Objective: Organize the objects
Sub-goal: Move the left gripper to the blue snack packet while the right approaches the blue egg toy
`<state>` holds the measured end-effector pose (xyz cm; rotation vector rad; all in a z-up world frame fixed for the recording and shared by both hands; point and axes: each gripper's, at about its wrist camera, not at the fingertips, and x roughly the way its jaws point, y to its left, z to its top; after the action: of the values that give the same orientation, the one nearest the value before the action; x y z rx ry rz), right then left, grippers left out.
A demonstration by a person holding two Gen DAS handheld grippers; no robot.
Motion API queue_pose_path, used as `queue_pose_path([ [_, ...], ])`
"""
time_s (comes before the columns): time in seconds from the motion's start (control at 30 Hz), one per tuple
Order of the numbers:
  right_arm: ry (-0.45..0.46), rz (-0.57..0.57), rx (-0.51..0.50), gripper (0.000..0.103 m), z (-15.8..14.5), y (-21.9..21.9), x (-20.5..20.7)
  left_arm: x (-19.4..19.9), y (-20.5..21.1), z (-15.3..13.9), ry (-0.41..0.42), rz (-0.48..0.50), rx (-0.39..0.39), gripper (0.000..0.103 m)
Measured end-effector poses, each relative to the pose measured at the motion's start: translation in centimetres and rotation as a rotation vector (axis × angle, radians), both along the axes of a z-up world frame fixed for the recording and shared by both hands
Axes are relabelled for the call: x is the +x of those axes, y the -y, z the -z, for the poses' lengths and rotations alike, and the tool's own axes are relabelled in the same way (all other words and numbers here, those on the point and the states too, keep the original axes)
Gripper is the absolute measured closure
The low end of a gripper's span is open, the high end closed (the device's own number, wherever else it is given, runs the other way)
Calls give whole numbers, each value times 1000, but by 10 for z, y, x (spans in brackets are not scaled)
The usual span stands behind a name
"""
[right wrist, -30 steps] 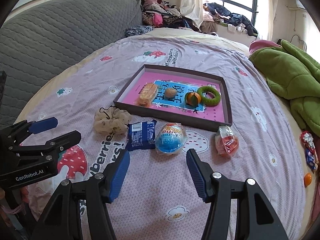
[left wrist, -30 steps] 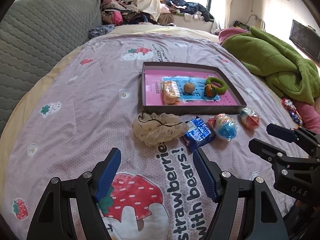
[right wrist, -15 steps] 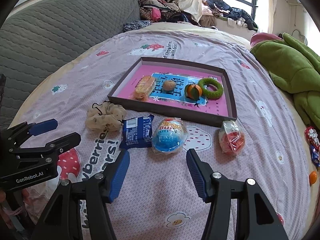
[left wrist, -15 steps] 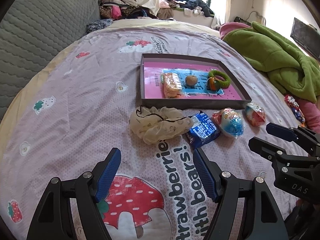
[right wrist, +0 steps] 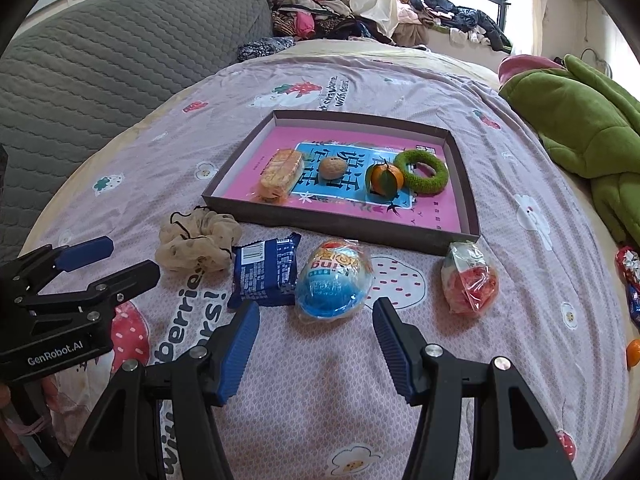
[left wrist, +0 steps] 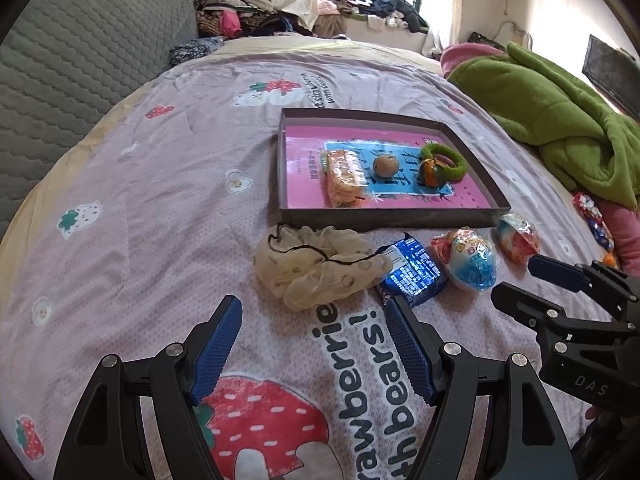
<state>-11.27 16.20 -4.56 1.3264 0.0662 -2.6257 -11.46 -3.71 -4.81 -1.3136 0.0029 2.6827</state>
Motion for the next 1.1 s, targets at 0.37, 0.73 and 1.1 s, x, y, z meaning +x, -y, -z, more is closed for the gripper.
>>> queue_pose_path([
  [0.37,15,16,-5,45,6,1,-15,-19,2,9,29,1,24,27],
  [0.73,33,54,-13,44,17,2,-33,-39,9,27,54,-29,43,27],
  [1.1,55,81,-5,45,31,-2,-45,-56,4,40,56,-10,3,27],
])
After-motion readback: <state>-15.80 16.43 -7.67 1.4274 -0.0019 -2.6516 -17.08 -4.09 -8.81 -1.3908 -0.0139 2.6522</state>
